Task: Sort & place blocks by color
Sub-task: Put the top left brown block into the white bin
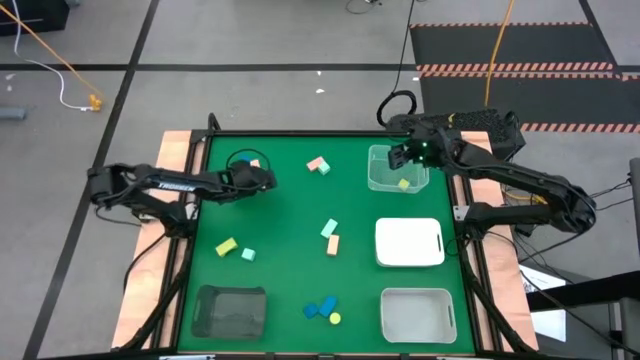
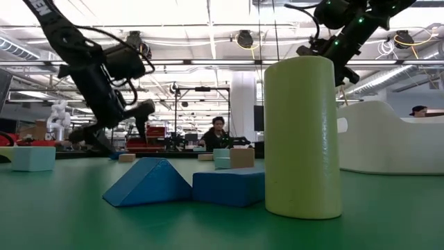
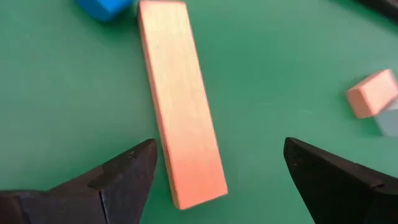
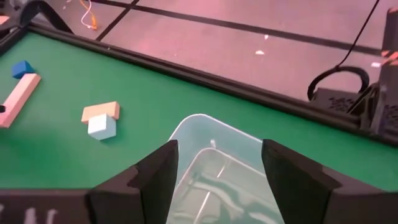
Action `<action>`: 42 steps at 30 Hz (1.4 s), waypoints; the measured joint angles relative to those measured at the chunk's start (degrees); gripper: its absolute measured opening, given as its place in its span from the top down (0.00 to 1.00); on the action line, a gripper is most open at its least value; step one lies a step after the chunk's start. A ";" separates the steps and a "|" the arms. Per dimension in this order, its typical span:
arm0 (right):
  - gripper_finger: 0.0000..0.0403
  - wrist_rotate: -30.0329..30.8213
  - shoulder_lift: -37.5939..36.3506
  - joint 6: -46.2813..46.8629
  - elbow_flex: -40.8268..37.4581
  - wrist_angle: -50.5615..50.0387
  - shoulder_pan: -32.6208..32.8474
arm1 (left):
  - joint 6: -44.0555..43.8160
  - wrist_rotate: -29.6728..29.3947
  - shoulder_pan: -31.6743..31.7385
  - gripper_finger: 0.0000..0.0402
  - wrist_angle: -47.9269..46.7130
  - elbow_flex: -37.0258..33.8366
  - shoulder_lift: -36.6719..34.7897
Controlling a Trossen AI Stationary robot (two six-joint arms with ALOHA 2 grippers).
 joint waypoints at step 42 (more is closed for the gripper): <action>0.44 -22.40 4.98 23.12 0.02 27.29 5.69 | 41.02 -0.53 -14.65 0.68 33.68 2.00 -2.25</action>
